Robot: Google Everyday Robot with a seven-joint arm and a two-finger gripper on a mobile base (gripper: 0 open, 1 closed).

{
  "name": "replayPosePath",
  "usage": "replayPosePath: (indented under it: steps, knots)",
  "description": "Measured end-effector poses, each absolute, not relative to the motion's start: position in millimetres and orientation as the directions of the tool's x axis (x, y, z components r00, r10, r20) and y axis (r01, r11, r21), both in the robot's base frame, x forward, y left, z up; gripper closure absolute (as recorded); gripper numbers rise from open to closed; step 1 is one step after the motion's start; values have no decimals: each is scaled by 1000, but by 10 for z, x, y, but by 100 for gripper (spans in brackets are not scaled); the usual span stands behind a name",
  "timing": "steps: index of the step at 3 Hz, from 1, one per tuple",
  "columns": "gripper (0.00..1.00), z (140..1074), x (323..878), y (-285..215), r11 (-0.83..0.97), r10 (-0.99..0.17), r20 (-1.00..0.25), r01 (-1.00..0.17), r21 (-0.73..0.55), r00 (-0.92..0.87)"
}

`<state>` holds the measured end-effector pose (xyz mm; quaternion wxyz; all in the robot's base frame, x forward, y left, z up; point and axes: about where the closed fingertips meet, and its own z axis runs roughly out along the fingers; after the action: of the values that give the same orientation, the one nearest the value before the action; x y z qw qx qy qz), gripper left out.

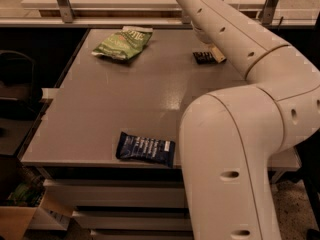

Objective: Move rxbar chocolate near green jalapeno chip bag

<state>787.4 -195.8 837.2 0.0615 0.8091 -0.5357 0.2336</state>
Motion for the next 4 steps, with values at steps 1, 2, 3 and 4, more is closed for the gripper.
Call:
replayPosePath:
  steps: [1,2,3,4]
  knots:
    - [100,8664,7938,-1970,-427,-852,431,-872,-240,298]
    - [100,8924,7976,-1975,-425,-865,418,-850,-313,279]
    - [100,9087,7991,-1959,-429,-872,404,-829,-358,277]
    - [100,9206,8049,-1768,-472,-869,367,-780,-411,332]
